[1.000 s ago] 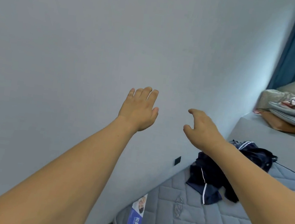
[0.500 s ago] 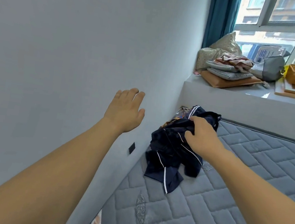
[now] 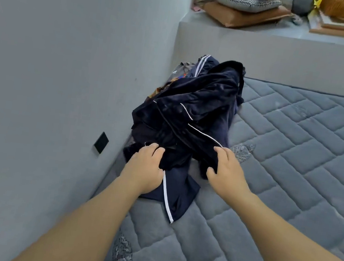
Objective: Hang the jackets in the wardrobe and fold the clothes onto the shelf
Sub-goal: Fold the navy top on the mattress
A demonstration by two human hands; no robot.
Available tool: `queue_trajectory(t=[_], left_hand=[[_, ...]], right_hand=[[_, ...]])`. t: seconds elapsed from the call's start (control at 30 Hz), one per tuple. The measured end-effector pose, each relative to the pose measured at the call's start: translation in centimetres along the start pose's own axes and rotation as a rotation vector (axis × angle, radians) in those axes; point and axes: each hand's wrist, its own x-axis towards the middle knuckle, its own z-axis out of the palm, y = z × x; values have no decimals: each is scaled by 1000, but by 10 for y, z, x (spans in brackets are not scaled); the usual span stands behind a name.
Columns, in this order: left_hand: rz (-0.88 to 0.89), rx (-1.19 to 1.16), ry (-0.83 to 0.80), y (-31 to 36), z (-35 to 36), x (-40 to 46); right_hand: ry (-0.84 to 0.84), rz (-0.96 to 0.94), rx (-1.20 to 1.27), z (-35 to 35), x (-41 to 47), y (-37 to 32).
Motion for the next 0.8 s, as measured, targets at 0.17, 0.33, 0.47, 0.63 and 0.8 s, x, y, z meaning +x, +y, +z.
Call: queue_trajectory(t=[0.17, 0.33, 0.47, 0.63, 0.8], left_hand=[[34, -59, -38, -14, 72, 66], [-84, -101, -175, -3, 136, 120], [-66, 276, -58, 28, 180, 131], [-463, -743, 2, 24, 152, 181], [-748, -1444, 93, 24, 136, 228]], right_hand=[[65, 83, -9, 87, 63, 66], [85, 165, -8, 161, 89, 122], [294, 96, -102, 197, 86, 138], [345, 107, -91, 194, 86, 137], [379, 85, -112, 198, 89, 138]])
